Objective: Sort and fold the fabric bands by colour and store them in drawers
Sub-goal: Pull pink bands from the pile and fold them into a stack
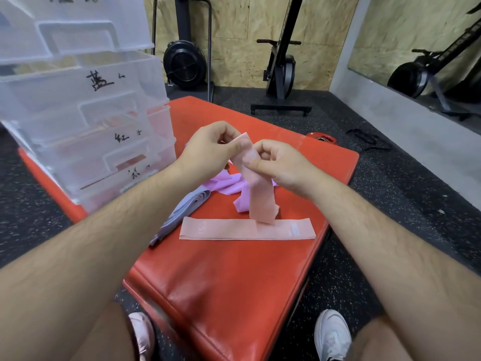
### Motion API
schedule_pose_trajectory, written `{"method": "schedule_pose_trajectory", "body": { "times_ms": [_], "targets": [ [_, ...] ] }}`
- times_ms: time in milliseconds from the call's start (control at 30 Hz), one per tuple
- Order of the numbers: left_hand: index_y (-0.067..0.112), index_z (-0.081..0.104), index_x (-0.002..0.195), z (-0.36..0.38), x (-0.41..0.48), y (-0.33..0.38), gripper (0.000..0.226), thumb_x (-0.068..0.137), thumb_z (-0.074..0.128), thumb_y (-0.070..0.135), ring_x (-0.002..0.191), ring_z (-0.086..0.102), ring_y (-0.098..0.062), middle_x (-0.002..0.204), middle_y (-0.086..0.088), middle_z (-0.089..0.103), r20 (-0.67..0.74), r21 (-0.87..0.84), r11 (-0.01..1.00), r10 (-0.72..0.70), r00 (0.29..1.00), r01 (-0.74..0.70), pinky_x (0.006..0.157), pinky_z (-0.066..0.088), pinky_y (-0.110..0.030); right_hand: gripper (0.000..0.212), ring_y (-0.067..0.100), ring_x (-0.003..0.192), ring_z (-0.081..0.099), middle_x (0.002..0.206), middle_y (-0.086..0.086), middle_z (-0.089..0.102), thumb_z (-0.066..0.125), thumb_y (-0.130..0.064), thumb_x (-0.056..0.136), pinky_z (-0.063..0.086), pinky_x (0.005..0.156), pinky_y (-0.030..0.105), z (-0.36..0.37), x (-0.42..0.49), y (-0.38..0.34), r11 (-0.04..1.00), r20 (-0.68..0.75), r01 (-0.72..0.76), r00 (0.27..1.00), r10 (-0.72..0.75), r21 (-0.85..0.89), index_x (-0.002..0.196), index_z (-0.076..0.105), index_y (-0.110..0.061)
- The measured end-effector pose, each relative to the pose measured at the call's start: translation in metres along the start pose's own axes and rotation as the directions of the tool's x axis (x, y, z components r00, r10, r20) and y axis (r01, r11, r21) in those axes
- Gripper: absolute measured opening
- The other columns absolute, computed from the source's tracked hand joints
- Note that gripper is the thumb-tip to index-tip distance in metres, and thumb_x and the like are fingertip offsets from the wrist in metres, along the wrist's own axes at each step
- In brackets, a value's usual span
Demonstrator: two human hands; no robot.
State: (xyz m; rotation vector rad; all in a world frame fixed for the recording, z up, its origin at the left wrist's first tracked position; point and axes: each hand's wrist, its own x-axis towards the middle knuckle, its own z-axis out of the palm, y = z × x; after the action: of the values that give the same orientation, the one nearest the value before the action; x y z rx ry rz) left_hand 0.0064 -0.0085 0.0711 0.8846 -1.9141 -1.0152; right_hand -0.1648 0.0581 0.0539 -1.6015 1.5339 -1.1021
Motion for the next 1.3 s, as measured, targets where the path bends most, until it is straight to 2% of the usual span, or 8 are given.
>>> {"method": "schedule_pose_trajectory", "body": {
  "times_ms": [167, 267, 400, 533, 733, 900, 1067, 1300],
  "targets": [
    [0.013, 0.059, 0.081, -0.009, -0.008, -0.005, 0.015, 0.093, 0.068, 0.016, 0.042, 0.048, -0.006, 0.070, -0.006, 0.057, 0.005, -0.181, 0.971, -0.160, 0.987, 0.159, 0.038, 0.034, -0.015, 0.022, 0.011, 0.056, 0.040, 0.066, 0.004, 0.049, 0.071, -0.023, 0.093, 0.029, 0.048, 0.019, -0.011, -0.004, 0.002, 0.999, 0.073, -0.036, 0.997, 0.037, -0.009, 0.090, 0.065, -0.002],
    [0.014, 0.059, 0.080, -0.022, -0.009, -0.016, 0.016, 0.092, 0.069, 0.018, 0.047, 0.050, -0.015, 0.065, -0.002, 0.059, -0.027, -0.277, 0.931, -0.256, 0.966, 0.239, 0.049, 0.036, -0.027, 0.032, 0.014, 0.059, 0.051, 0.070, 0.004, 0.060, 0.075, -0.029, 0.088, 0.038, 0.051, 0.024, -0.023, -0.010, 0.007, 0.991, 0.136, -0.126, 0.982, 0.129, -0.035, 0.096, 0.067, 0.000],
    [0.013, 0.058, 0.081, -0.033, -0.019, -0.030, 0.015, 0.092, 0.068, 0.013, 0.060, 0.055, -0.025, 0.080, -0.013, 0.064, -0.047, -0.348, 0.891, -0.326, 0.944, 0.290, 0.058, 0.045, -0.035, 0.048, 0.021, 0.075, 0.053, 0.081, 0.011, 0.062, 0.079, -0.038, 0.073, 0.042, 0.072, 0.035, -0.038, -0.018, 0.014, 0.977, 0.204, -0.190, 0.957, 0.207, -0.098, 0.095, 0.070, 0.003],
    [0.014, 0.056, 0.081, -0.039, -0.031, -0.044, 0.016, 0.095, 0.063, 0.009, 0.063, 0.060, -0.020, 0.081, -0.010, 0.065, -0.104, -0.332, 0.896, -0.346, 0.932, 0.295, 0.053, 0.048, -0.027, 0.026, 0.021, 0.077, 0.059, 0.085, 0.009, 0.066, 0.081, -0.022, 0.082, 0.046, 0.079, 0.035, -0.057, -0.029, 0.024, 0.929, 0.226, -0.265, 0.918, 0.326, -0.259, 0.098, 0.074, -0.004],
    [0.016, 0.058, 0.084, -0.043, -0.052, -0.073, 0.013, 0.093, 0.067, 0.018, 0.063, 0.059, -0.013, 0.080, 0.001, 0.065, -0.192, -0.090, 0.932, -0.363, 0.912, 0.352, 0.044, 0.044, -0.015, 0.010, 0.009, 0.078, 0.066, 0.083, -0.007, 0.076, 0.079, -0.017, 0.086, 0.050, 0.074, 0.022, -0.079, -0.050, 0.045, 0.844, 0.194, -0.345, 0.872, 0.450, -0.411, 0.096, 0.077, -0.016],
    [0.019, 0.062, 0.084, -0.037, -0.062, -0.090, 0.011, 0.086, 0.072, 0.022, 0.069, 0.061, -0.020, 0.080, -0.004, 0.069, -0.181, 0.214, 0.922, -0.287, 0.941, 0.323, 0.060, 0.052, -0.030, 0.018, 0.031, 0.093, 0.072, 0.098, 0.007, 0.076, 0.075, -0.008, 0.088, 0.059, 0.089, 0.045, -0.082, -0.059, 0.067, 0.794, 0.129, -0.419, 0.846, 0.518, -0.441, 0.103, 0.073, -0.016],
    [0.015, 0.051, 0.107, -0.031, -0.073, -0.100, 0.019, 0.091, 0.059, 0.012, 0.064, 0.055, -0.027, 0.063, -0.004, 0.060, -0.041, 0.547, 0.827, -0.133, 0.990, 0.134, 0.057, 0.038, -0.034, 0.027, 0.017, 0.065, 0.067, 0.089, 0.009, 0.071, 0.071, -0.003, 0.090, 0.053, 0.061, 0.028, -0.070, -0.067, 0.080, 0.760, 0.002, -0.428, 0.871, 0.492, -0.490, 0.112, 0.060, -0.015],
    [0.008, 0.068, 0.092, -0.030, -0.079, -0.122, 0.017, 0.083, 0.057, -0.001, 0.084, 0.057, -0.036, 0.087, -0.017, 0.059, 0.219, 0.746, 0.644, 0.005, 0.976, -0.170, 0.074, 0.047, -0.043, 0.015, 0.020, 0.068, 0.066, 0.091, 0.012, 0.074, 0.075, -0.014, 0.088, 0.057, 0.072, 0.041, -0.059, -0.073, 0.097, 0.755, -0.034, -0.371, 0.906, 0.422, -0.541, 0.097, 0.063, -0.019]
  ]
}}
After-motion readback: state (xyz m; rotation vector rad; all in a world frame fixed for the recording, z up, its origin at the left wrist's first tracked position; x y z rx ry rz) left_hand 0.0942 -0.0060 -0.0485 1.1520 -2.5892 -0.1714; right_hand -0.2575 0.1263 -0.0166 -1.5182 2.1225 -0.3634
